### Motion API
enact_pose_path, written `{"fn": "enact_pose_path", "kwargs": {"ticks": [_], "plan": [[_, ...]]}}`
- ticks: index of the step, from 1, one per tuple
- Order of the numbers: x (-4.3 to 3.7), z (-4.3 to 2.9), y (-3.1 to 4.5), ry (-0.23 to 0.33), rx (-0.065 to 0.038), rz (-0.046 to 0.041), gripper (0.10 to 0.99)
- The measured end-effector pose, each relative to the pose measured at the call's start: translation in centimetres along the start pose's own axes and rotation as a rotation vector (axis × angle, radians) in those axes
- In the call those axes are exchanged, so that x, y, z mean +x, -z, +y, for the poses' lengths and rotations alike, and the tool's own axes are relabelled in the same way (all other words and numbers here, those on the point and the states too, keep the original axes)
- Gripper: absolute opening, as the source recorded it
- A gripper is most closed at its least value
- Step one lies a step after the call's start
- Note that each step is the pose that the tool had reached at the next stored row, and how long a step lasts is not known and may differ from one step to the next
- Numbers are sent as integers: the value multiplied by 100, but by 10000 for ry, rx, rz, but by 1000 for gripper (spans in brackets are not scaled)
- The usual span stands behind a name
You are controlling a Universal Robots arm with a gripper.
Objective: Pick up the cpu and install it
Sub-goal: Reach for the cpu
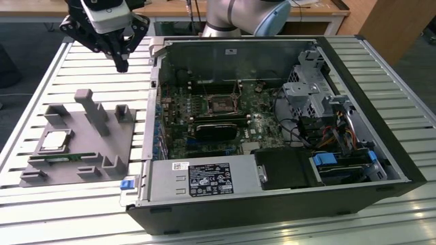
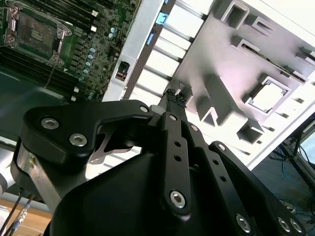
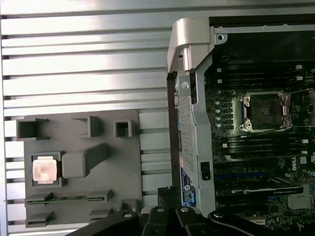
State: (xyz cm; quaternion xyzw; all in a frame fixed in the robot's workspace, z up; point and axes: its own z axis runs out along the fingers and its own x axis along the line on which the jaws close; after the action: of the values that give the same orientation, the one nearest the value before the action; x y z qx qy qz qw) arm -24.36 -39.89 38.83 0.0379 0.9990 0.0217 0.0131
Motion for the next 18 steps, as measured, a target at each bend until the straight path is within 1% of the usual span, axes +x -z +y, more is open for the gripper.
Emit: {"fn": "enact_pose_path", "kwargs": {"ticks": [5,12,18], "plan": [[41,-3,0,1,1,1,106],[180,-14,1,1,0,1,106],[268,-20,1,0,0,3,106]]}}
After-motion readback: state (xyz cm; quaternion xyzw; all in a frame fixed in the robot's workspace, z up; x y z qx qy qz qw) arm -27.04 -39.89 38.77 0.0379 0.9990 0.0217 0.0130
